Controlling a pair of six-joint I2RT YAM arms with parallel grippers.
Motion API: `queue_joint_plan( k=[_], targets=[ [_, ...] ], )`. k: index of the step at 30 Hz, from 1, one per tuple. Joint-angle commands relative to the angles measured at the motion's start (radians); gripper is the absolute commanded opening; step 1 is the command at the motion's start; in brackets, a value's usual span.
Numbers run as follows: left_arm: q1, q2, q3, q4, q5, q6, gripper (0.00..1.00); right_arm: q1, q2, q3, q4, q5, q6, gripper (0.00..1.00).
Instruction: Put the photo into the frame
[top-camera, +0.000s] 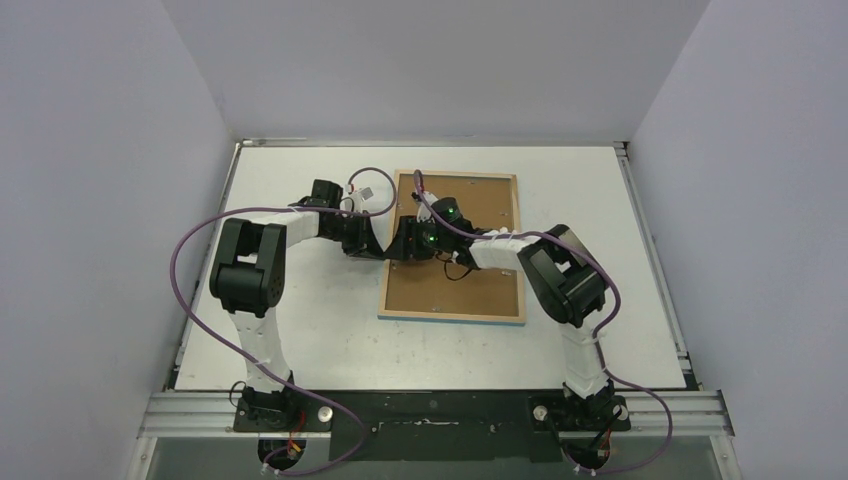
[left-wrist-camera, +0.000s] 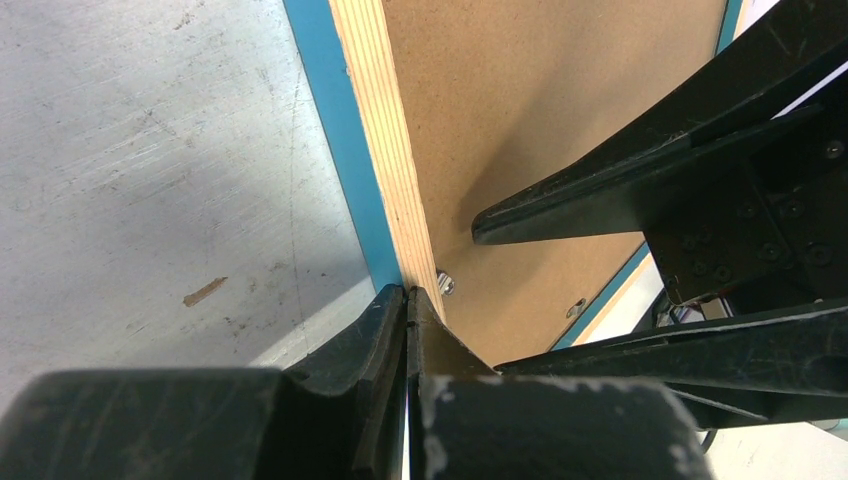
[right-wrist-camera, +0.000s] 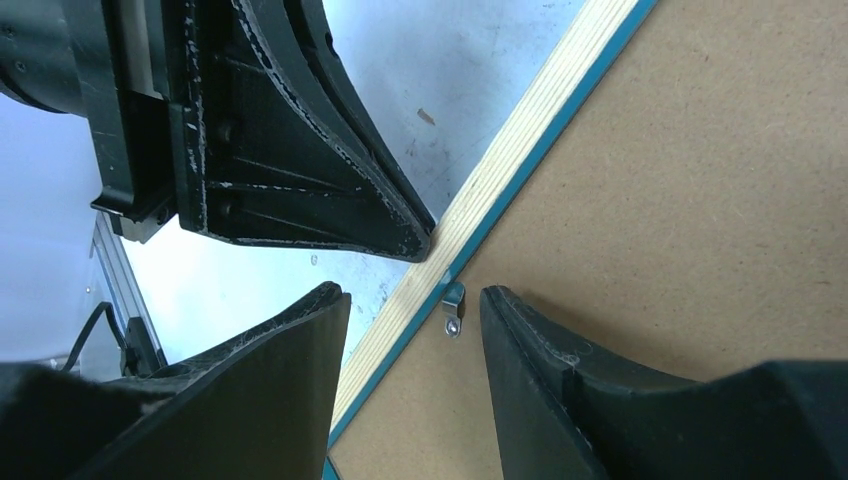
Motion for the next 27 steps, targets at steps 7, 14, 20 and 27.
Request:
queue_joint_plan(
  k=[7,14,20,27],
  targets=[
    [-0.001,0.009,0.040,0.020,0.022,-0.008,0.00,0.004,0.045,0.036,0.065,-0.038,0.003,0.52],
    [0.000,0.015,0.049,0.021,0.021,-0.011,0.00,0.006,0.054,0.023,0.083,-0.064,0.014,0.52],
    [-0.001,0.016,0.054,0.023,0.021,-0.014,0.00,0.010,0.051,0.027,0.080,-0.086,0.015,0.51],
    [-0.001,0.016,0.052,0.027,0.021,-0.016,0.00,0.012,0.065,0.028,0.102,-0.141,0.022,0.51]
  ],
)
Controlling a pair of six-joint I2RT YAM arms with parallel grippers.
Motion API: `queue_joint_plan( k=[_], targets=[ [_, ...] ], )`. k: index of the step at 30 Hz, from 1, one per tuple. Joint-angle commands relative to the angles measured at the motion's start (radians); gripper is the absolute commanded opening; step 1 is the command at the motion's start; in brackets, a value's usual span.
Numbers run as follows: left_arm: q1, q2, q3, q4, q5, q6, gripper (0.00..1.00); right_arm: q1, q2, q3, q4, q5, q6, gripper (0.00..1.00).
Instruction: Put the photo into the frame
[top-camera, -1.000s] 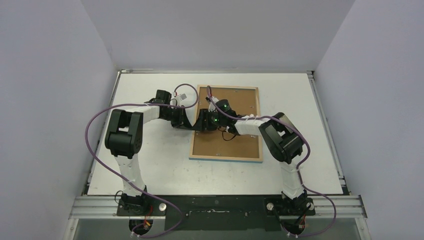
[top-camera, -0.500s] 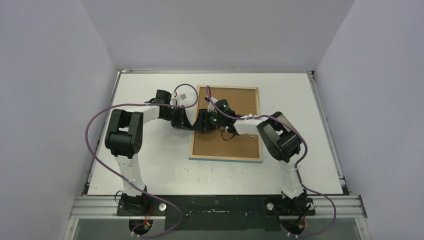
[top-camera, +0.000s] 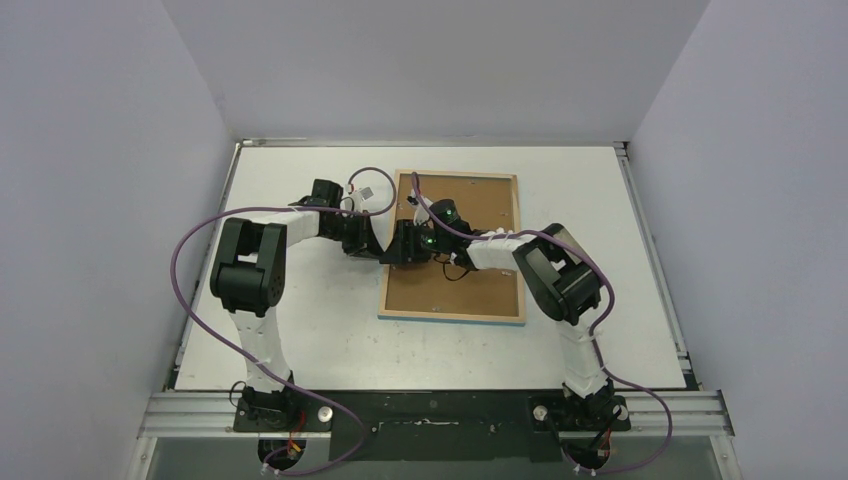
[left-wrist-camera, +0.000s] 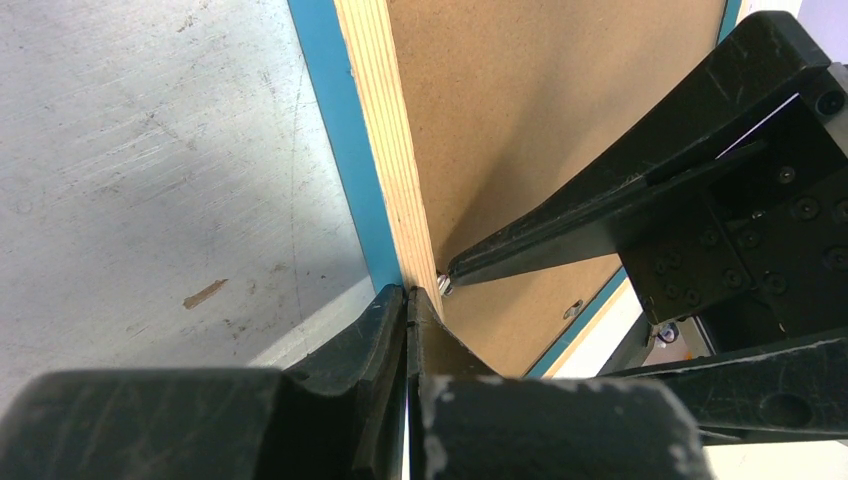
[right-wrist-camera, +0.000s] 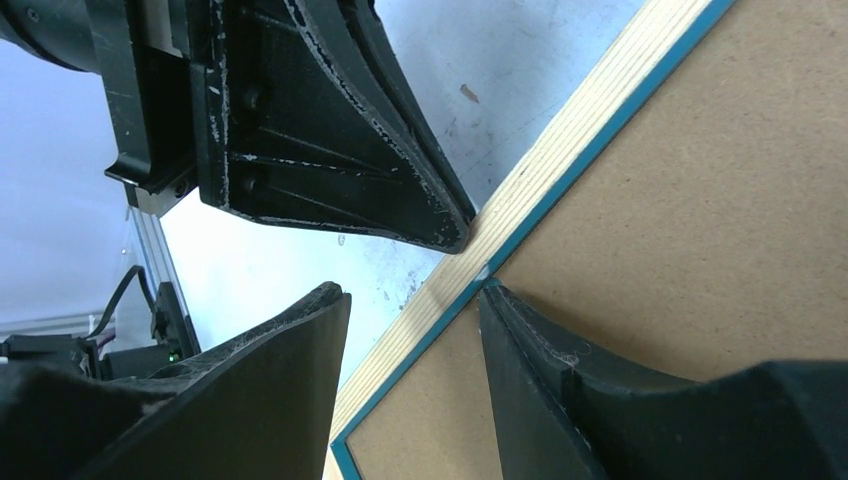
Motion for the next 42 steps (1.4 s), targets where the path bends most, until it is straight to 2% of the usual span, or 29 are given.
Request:
queue_joint_plan(
  k=[1,34,42],
  targets=[
    [-0.001,0.011,0.044,0.030,0.021,-0.005,0.00,0.010,0.037,0.017,0.077,-0.063,0.009,0.51],
    [-0.002,0.016,0.071,0.029,0.011,-0.016,0.00,0.027,-0.009,0.020,0.014,-0.115,-0.005,0.51],
    [-0.003,0.014,0.072,0.024,0.012,-0.015,0.00,-0.005,-0.049,0.054,-0.055,-0.076,-0.071,0.58]
  ],
)
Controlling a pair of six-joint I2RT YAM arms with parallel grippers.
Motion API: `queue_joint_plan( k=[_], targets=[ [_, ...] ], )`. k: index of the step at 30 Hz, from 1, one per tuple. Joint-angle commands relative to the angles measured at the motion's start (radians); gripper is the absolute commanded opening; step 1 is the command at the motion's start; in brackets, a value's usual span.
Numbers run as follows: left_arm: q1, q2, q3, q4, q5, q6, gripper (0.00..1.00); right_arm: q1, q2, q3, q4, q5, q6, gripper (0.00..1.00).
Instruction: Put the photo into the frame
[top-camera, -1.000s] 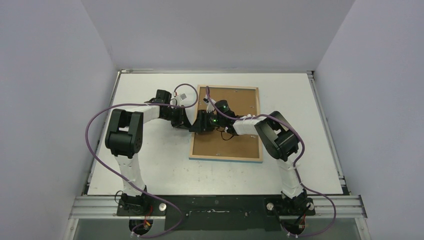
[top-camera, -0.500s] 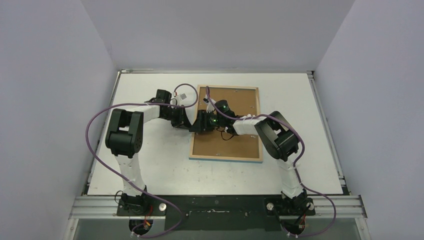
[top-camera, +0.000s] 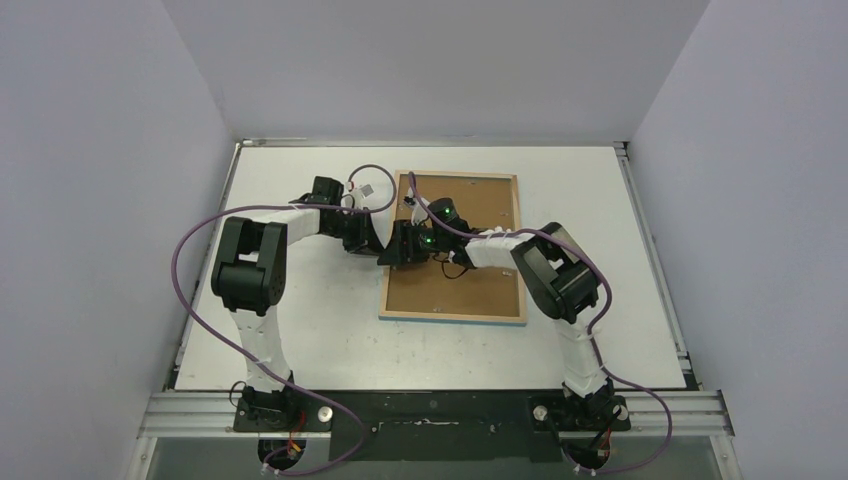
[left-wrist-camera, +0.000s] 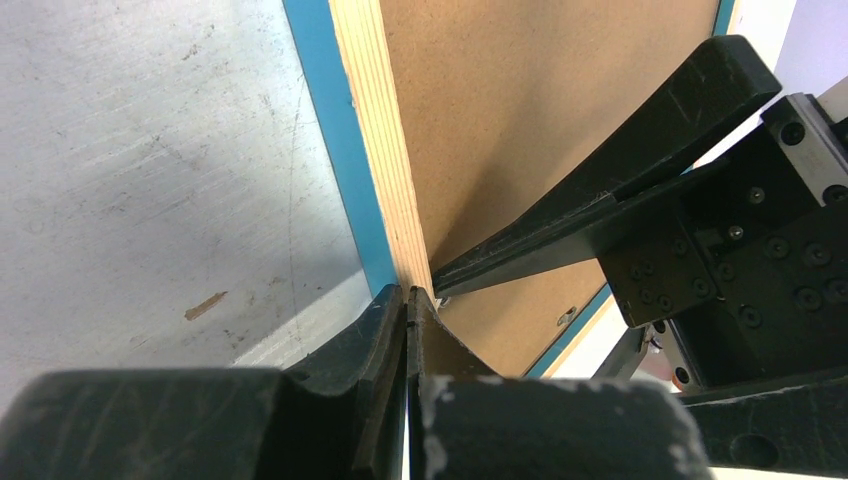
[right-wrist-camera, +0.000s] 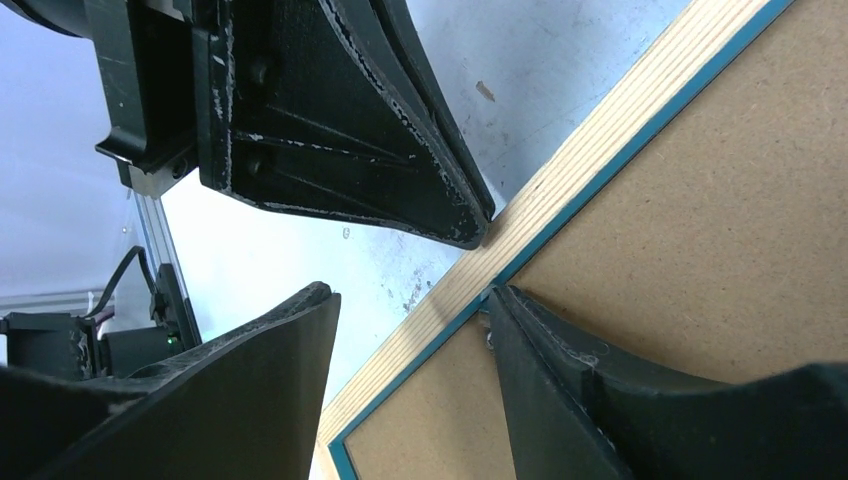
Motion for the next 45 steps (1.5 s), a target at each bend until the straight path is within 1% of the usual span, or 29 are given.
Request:
queue_joint_plan(
  k=[1,9,18,26,32,40,45],
  targets=[
    [-0.002,0.004,0.047,0.034,0.015,0.000,0.00,-0.010,-0.074,0.028,-0.046,-0.019,-0.049,0.59],
    [-0.003,0.007,0.042,0.040,0.016,-0.004,0.00,-0.030,-0.054,0.040,-0.030,-0.017,-0.050,0.60],
    [-0.003,0.013,0.043,0.044,0.016,-0.007,0.00,0.002,-0.028,0.030,-0.022,-0.035,-0.038,0.60],
    [-0.002,0.031,0.049,0.049,0.014,-0.013,0.00,0.025,-0.040,0.000,-0.002,-0.045,-0.024,0.59],
    [-0.003,0.032,0.053,0.051,0.013,-0.014,0.00,0.025,-0.031,0.012,0.002,-0.086,-0.038,0.58],
    [-0.004,0.035,0.053,0.053,0.013,-0.020,0.00,0.027,0.028,0.098,-0.085,-0.203,-0.104,0.58],
    [-0.004,0.037,0.052,0.057,0.013,-0.022,0.00,0.031,0.044,0.139,-0.174,-0.206,-0.163,0.58]
  ],
)
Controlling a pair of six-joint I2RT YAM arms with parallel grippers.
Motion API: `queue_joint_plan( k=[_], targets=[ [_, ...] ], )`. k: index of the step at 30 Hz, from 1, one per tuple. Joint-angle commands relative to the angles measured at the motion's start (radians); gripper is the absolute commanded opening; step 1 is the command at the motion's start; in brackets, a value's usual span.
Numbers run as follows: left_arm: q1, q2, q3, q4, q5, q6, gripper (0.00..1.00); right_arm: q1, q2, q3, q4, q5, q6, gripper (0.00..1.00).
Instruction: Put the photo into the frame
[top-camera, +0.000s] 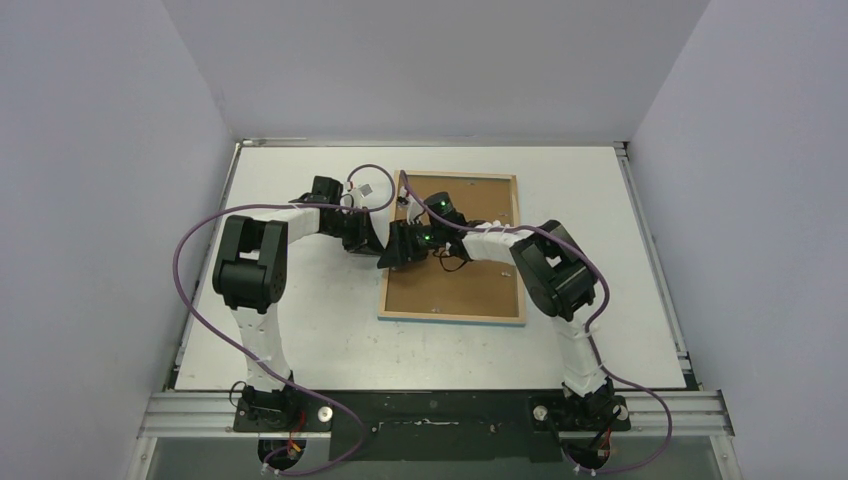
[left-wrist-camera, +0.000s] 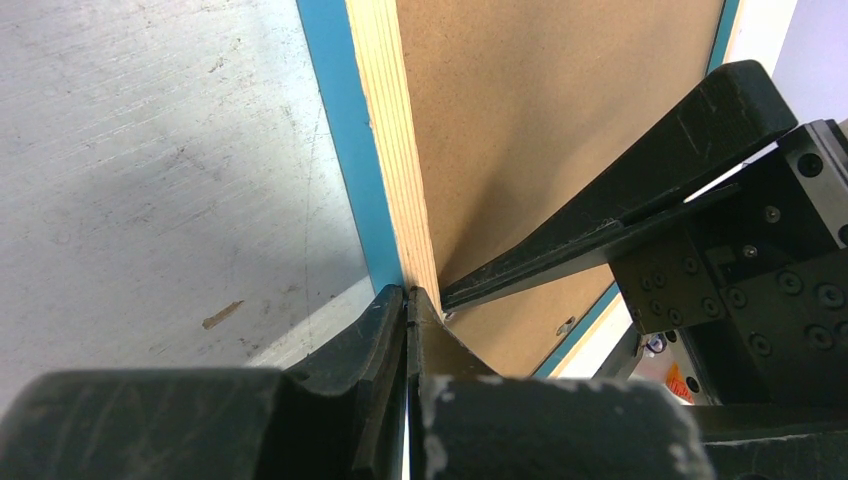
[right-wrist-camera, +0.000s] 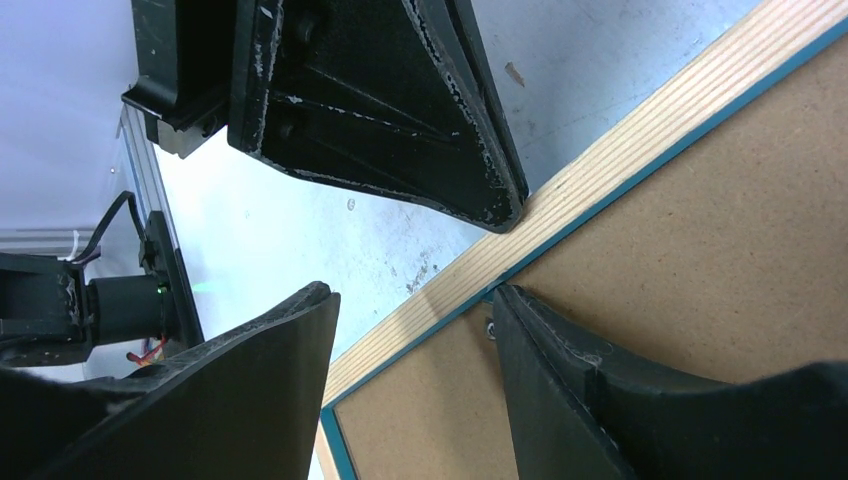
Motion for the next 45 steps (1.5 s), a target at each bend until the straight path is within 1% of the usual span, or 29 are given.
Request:
queue_joint_plan(
  k=[1,17,19,21,24,27,28,31,33,35,40,43,45],
  targets=[
    [-0.009,0.017,0.035,0.051,0.010,-0.011,0.00,0.039,0.017,0.054,-0.044,-0.113,-0.052,0.58],
    [-0.009,0.012,0.029,0.048,0.011,-0.010,0.00,0.066,0.044,0.112,-0.190,-0.130,-0.152,0.58],
    [-0.005,0.002,0.026,0.039,0.018,-0.009,0.00,0.050,0.021,0.104,-0.173,-0.113,-0.131,0.60],
    [0.003,-0.011,0.022,0.030,0.030,-0.013,0.00,0.023,-0.026,0.090,-0.090,-0.091,-0.091,0.64],
    [0.026,-0.038,0.019,0.023,0.046,-0.027,0.00,-0.037,-0.088,0.078,-0.003,-0.077,-0.030,0.70],
    [0.053,-0.070,0.022,0.026,0.055,-0.043,0.00,-0.094,-0.105,0.093,0.040,-0.080,0.013,0.75],
    [0.062,-0.080,0.021,0.032,0.054,-0.052,0.02,-0.111,-0.104,0.102,0.048,-0.077,0.021,0.75],
    [0.079,-0.097,0.028,0.070,0.051,-0.086,0.12,-0.159,-0.091,0.115,0.099,-0.064,0.063,0.76],
    [0.082,-0.084,0.047,0.096,0.057,-0.110,0.20,-0.181,-0.076,0.128,0.122,-0.043,0.075,0.76],
    [0.079,-0.055,0.076,0.120,0.063,-0.135,0.25,-0.199,-0.050,0.157,0.121,-0.023,0.068,0.76],
    [0.063,0.034,0.165,0.171,0.071,-0.186,0.28,-0.223,0.037,0.245,0.117,0.008,0.069,0.77],
    [0.053,0.077,0.218,0.178,0.063,-0.191,0.28,-0.223,0.085,0.293,0.129,0.026,0.079,0.77],
    [0.051,0.107,0.248,0.173,0.058,-0.194,0.26,-0.223,0.117,0.323,0.146,0.034,0.089,0.77]
  ],
)
